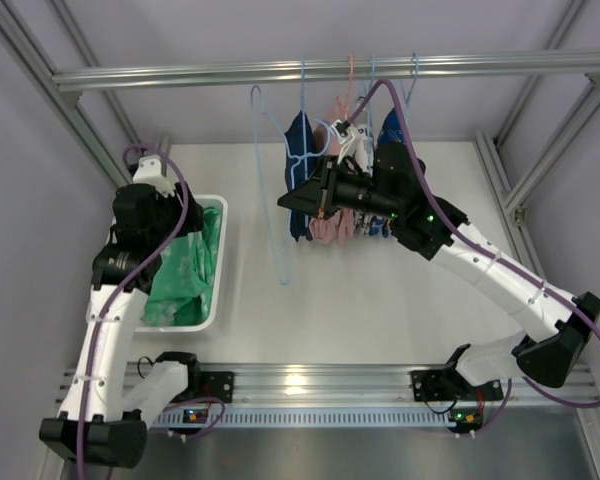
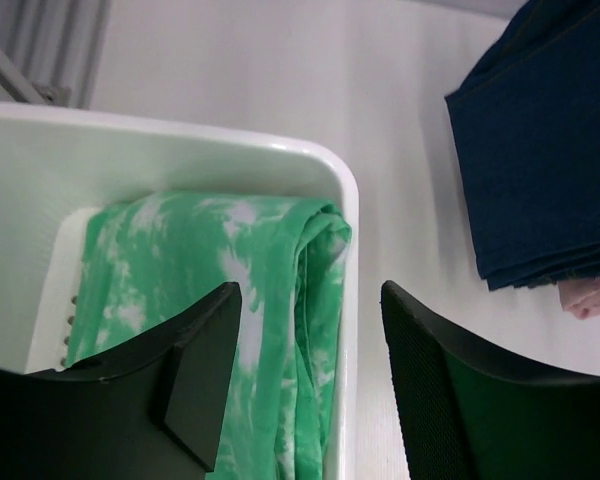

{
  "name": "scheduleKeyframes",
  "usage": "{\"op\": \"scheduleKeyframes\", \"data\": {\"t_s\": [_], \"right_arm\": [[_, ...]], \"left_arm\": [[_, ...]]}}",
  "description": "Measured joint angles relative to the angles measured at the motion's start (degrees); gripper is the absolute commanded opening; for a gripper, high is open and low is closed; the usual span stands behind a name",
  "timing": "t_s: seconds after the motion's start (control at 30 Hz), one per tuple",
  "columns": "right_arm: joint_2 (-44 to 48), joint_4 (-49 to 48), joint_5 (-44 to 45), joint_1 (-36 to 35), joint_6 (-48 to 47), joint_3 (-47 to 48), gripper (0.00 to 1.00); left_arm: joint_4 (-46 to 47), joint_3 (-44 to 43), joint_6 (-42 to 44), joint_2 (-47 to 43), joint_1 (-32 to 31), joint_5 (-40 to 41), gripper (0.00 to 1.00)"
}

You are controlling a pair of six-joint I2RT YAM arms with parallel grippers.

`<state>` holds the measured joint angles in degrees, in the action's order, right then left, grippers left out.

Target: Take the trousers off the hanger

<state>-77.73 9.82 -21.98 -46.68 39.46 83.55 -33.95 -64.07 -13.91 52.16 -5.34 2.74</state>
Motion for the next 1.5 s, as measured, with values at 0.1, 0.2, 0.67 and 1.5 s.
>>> {"op": "scheduleKeyframes", "data": {"t_s": [0.1, 0.2, 0.67, 1.5], "right_arm": [[0.0, 0.0, -0.1, 0.0, 0.1, 0.0, 0.00], [0.0, 0.0, -0.2, 0.1, 0.2, 0.0, 0.00], [0.1, 0.0, -0.4, 0.5, 0.6, -0.3, 0.00], [0.1, -0.1, -0.7, 0.5, 0.8, -0.3, 0.00]], "left_arm": [[-1.3, 0.0, -0.4, 3.2, 2.1, -4.2, 0.61], [-2.1, 0.1, -1.4, 4.4, 6.6, -9.3, 0.51], [-2.1, 4.2, -1.0, 7.5, 18.8, -26.7, 0.42], [4.2, 9.9, 2.9, 24.0, 10.1, -8.5, 0.68]]}}
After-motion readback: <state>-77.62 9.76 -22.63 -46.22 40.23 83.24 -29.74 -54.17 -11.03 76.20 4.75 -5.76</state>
